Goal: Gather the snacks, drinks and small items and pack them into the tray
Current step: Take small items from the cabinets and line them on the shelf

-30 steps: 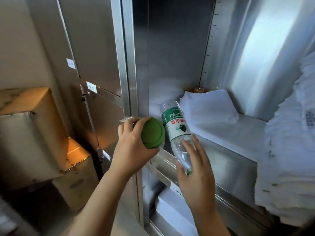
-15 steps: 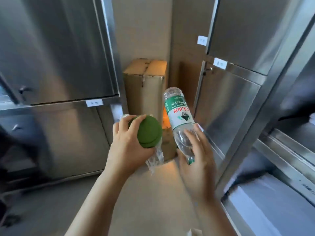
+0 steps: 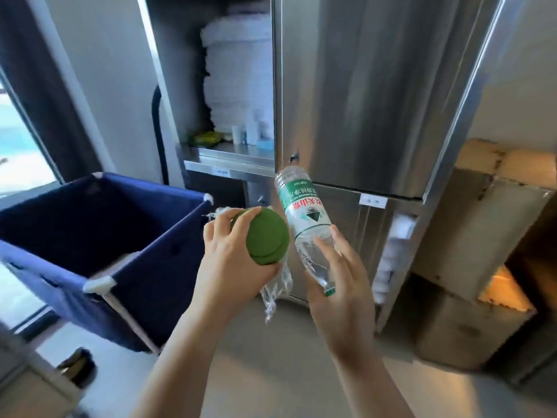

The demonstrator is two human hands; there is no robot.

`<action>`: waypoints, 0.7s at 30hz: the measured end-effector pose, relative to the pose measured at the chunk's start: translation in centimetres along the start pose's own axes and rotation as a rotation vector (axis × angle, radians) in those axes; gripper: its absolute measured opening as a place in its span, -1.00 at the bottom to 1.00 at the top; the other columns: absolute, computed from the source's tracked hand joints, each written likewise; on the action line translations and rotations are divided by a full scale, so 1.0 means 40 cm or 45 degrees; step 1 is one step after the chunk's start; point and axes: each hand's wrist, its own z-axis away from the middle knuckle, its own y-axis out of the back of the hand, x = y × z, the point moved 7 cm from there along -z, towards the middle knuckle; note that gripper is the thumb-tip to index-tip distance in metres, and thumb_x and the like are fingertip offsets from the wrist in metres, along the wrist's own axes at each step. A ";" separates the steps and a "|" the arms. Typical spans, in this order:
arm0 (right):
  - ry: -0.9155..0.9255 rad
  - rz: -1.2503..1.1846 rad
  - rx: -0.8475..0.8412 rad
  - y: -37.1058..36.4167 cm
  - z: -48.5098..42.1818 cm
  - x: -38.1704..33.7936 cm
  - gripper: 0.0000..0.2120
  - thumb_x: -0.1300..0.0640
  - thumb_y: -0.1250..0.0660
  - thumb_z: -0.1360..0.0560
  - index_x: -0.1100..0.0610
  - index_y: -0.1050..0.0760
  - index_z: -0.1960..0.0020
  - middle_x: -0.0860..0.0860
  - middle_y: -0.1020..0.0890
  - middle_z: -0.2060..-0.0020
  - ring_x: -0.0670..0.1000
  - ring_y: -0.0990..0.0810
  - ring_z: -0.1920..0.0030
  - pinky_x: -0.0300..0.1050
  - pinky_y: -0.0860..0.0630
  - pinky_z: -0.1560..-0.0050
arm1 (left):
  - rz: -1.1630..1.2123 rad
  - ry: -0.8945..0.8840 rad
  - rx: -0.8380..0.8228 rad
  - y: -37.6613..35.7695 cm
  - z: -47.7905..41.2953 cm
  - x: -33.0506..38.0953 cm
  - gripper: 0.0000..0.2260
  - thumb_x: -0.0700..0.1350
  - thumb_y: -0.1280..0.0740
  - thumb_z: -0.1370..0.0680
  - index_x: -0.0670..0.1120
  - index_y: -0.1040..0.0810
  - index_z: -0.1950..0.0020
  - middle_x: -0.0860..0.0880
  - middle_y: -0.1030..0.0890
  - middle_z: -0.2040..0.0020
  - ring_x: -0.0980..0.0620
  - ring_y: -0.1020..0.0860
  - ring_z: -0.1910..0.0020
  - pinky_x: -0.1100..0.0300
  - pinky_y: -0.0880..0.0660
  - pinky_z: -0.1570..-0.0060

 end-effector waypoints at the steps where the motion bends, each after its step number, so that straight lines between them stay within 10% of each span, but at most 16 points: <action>1: 0.026 -0.030 -0.018 -0.025 -0.008 0.001 -0.54 0.16 -0.40 -0.43 0.04 -0.42 -0.31 0.02 -0.41 -0.37 0.01 -0.41 -0.36 -0.24 -0.30 -0.35 | -0.004 0.016 0.012 0.001 -0.008 -0.017 -0.26 0.10 -0.53 -0.22 0.18 -0.34 -0.36 0.17 -0.28 -0.29 0.10 -0.17 -0.27 0.21 -0.29 -0.12; 21: 0.145 -0.177 -0.283 -0.466 -0.343 0.360 -0.40 0.34 -0.53 -0.31 0.10 -0.46 -0.30 0.02 -0.39 -0.39 0.01 -0.37 -0.38 -0.11 -0.34 -0.34 | -0.205 0.221 0.131 -0.276 -0.441 -0.240 -0.27 0.14 -0.53 -0.23 0.20 -0.33 -0.35 0.17 -0.29 -0.27 0.08 -0.22 -0.24 0.24 -0.31 -0.08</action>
